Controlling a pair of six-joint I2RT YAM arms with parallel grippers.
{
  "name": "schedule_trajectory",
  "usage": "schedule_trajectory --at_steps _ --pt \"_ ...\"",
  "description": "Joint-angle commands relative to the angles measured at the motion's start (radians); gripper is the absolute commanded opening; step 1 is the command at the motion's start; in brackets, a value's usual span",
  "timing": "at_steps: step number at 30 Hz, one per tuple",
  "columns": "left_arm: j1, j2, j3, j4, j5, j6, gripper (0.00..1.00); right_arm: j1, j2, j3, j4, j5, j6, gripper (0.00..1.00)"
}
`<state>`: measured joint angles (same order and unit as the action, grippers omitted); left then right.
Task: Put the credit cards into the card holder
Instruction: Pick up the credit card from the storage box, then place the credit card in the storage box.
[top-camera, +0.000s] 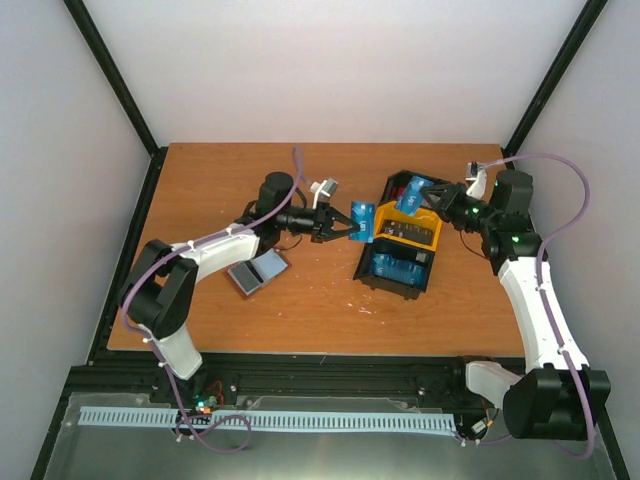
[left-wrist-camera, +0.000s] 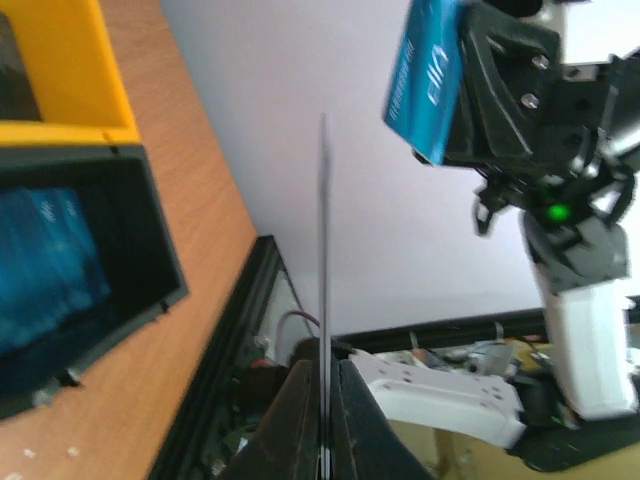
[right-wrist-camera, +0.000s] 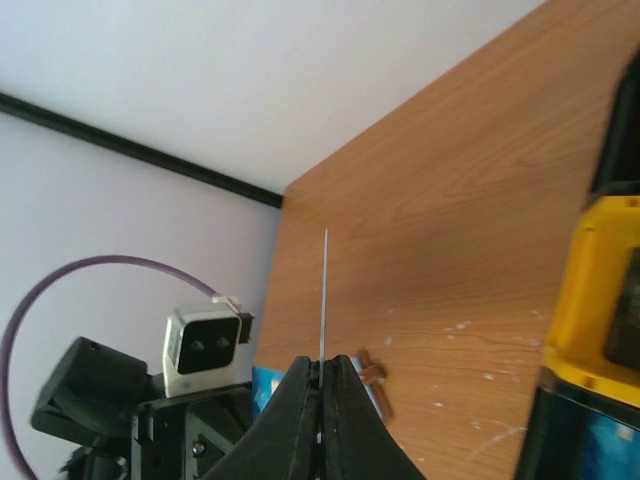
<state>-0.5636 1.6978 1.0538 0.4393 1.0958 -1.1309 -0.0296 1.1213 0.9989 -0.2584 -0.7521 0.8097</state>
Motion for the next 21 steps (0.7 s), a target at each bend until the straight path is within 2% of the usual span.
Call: schedule_trajectory --at_steps 1,6,11,16,18,21 --pt "-0.024 0.105 0.167 -0.315 -0.087 0.246 0.01 -0.009 -0.040 0.046 -0.190 0.162 -0.128 0.03" --pt "-0.113 0.283 0.401 -0.676 -0.222 0.437 0.01 -0.009 -0.079 0.030 -0.303 0.272 -0.171 0.03" --pt "-0.170 0.379 0.511 -0.801 -0.279 0.502 0.02 -0.010 -0.090 0.032 -0.383 0.356 -0.197 0.03" --pt "-0.205 0.403 0.521 -0.864 -0.324 0.535 0.05 -0.010 -0.095 0.012 -0.398 0.375 -0.207 0.03" --pt "-0.209 0.404 0.512 -0.881 -0.348 0.540 0.11 -0.010 -0.094 0.005 -0.398 0.373 -0.210 0.03" --pt "-0.209 0.395 0.517 -0.913 -0.408 0.550 0.30 -0.010 -0.091 0.001 -0.399 0.365 -0.222 0.03"
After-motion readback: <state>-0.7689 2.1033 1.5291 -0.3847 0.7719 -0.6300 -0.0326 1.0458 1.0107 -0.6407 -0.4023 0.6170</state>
